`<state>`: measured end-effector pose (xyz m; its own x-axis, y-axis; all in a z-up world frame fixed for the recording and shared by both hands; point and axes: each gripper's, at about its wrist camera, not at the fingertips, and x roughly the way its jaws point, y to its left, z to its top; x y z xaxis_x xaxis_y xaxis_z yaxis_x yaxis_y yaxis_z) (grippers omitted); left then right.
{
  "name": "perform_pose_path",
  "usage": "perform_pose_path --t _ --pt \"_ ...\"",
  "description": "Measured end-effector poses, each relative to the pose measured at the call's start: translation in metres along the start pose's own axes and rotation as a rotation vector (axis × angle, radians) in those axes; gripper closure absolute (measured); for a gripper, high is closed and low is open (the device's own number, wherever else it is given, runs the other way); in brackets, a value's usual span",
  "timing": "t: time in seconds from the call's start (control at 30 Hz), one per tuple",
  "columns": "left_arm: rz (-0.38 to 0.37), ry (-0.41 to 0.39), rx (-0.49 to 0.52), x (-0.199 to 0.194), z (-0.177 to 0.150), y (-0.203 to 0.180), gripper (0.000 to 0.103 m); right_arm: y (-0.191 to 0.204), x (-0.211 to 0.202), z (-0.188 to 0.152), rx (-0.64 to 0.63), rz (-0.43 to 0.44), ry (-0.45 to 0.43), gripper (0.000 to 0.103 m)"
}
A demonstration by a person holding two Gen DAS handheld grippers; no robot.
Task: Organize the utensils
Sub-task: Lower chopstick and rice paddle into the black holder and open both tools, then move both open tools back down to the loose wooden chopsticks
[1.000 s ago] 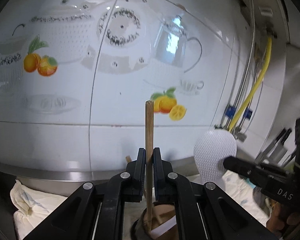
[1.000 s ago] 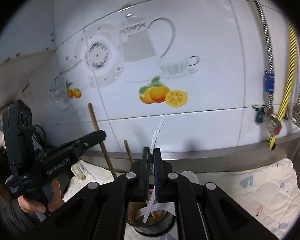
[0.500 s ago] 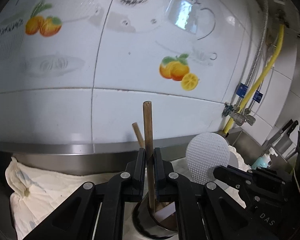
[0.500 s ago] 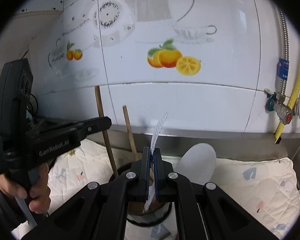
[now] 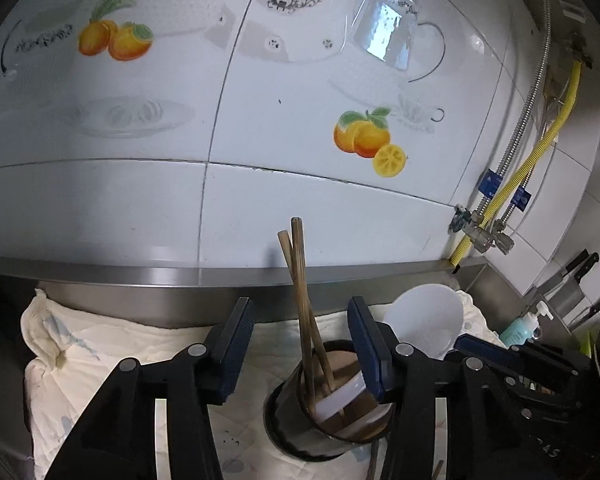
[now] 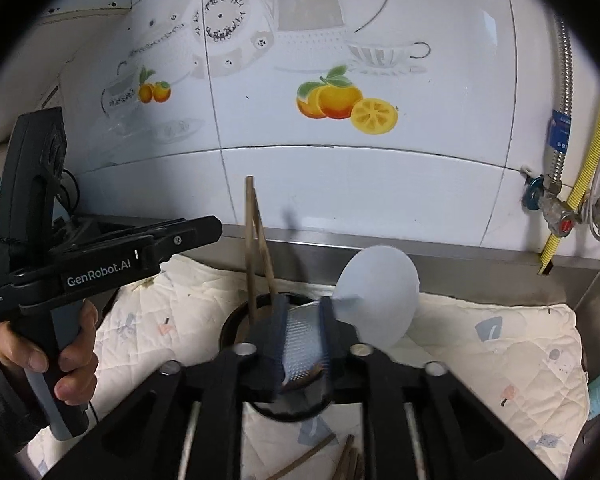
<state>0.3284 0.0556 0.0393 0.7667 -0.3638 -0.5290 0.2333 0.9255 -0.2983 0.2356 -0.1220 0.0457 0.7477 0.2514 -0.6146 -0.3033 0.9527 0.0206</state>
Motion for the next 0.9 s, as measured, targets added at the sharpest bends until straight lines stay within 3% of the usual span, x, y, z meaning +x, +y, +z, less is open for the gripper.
perform_pose_path --t 0.43,0.77,0.9 --pt "0.027 0.036 0.059 -0.049 -0.036 -0.018 0.051 -0.024 -0.05 -0.036 0.059 0.017 0.06 0.079" --pt "-0.009 0.151 0.089 -0.05 -0.091 -0.044 0.051 -0.062 -0.066 -0.1 0.205 -0.027 0.162 0.079" --pt "-0.019 0.214 0.111 -0.041 -0.115 -0.053 0.051 -0.074 -0.066 -0.123 0.295 0.0 0.204 0.079"
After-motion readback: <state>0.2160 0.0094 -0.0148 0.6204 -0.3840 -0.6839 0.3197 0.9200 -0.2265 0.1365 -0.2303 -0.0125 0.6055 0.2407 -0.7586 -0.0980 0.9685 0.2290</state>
